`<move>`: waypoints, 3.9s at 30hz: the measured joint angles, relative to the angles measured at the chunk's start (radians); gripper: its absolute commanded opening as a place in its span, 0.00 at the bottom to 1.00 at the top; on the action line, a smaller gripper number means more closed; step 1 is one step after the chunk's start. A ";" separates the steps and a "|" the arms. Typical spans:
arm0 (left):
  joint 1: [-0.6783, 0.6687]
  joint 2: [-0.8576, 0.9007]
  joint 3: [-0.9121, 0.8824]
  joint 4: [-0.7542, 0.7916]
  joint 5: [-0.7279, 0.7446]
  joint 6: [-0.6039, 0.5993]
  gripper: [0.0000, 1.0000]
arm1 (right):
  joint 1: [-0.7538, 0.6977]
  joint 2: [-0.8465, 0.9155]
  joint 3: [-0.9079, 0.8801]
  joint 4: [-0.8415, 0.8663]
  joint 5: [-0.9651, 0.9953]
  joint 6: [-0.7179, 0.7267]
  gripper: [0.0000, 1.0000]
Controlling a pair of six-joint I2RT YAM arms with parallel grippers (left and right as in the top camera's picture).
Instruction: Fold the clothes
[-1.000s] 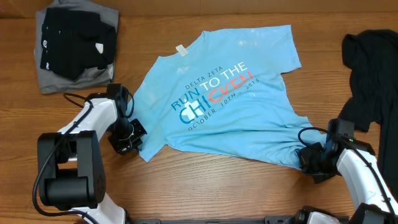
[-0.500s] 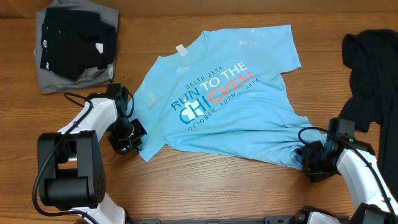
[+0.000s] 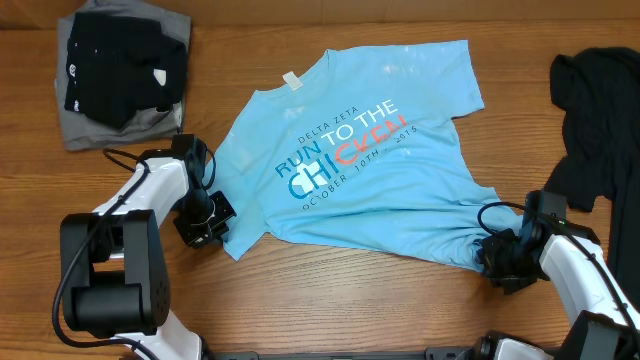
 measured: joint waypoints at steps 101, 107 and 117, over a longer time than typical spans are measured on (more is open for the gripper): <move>0.000 -0.516 -0.009 -0.122 -0.115 -0.028 0.04 | 0.049 0.237 0.144 0.351 -0.145 -0.081 0.25; 0.000 -0.515 -0.009 -0.083 -0.115 -0.031 0.04 | 0.163 0.277 0.136 0.566 -0.146 -0.012 0.20; 0.000 -0.515 -0.055 -0.075 -0.115 -0.055 0.04 | 0.347 0.353 0.208 0.713 -0.143 0.110 0.18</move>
